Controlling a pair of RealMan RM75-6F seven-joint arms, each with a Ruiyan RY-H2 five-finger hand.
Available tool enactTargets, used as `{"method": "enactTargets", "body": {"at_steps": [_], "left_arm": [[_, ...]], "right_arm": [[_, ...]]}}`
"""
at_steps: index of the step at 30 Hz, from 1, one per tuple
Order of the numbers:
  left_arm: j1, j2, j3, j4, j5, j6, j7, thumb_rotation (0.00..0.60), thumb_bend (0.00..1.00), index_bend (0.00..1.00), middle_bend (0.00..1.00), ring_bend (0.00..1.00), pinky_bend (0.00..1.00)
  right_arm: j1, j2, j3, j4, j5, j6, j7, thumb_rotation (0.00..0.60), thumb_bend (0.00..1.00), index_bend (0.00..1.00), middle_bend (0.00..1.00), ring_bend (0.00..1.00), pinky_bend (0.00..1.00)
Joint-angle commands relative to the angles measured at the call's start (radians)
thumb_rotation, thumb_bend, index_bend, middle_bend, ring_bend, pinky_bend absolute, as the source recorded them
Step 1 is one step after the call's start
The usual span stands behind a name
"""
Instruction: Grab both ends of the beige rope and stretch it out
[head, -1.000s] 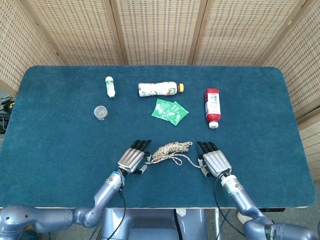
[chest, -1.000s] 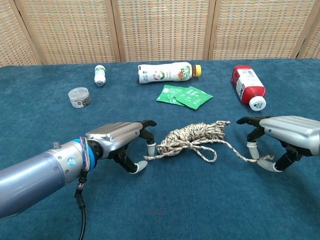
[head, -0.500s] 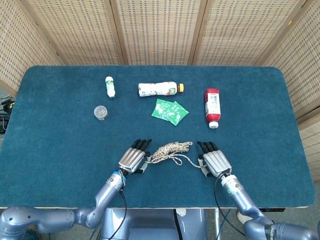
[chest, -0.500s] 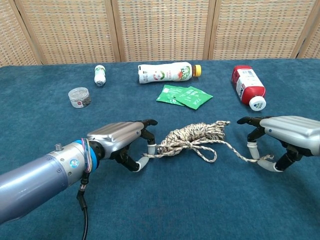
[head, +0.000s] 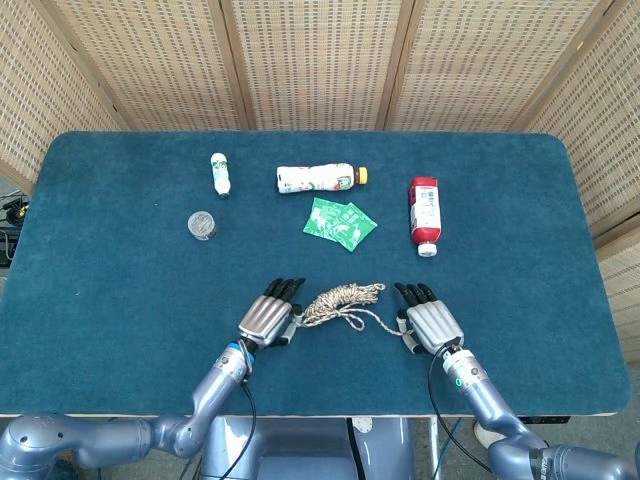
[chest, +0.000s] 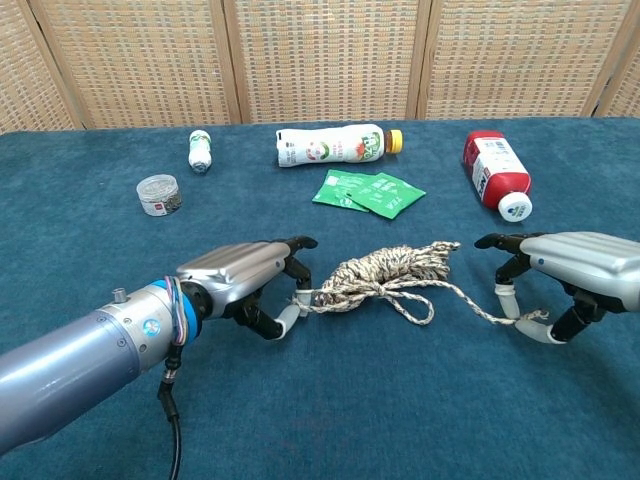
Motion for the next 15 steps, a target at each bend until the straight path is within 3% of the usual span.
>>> {"method": "enactTargets", "body": {"at_steps": [1,15], "left_arm": [[0.001,-0.001,-0.001,0.0,0.003,0.001,-0.001,0.6,0.6,0.64,0.0,0.0,0.0],[0.004,-0.001,-0.006,0.001,0.011,0.001,-0.012,0.6,0.69,0.77,0.0,0.0,0.0]], "right_arm": [[0.0,0.0,0.0,0.0,0.001,0.0,0.0,0.6,0.5,0.66,0.0,0.0,0.0],[0.0,0.0,0.0,0.001,-0.001,0.001,0.002,0.6,0.5,0.66,0.0,0.0,0.0]]}}
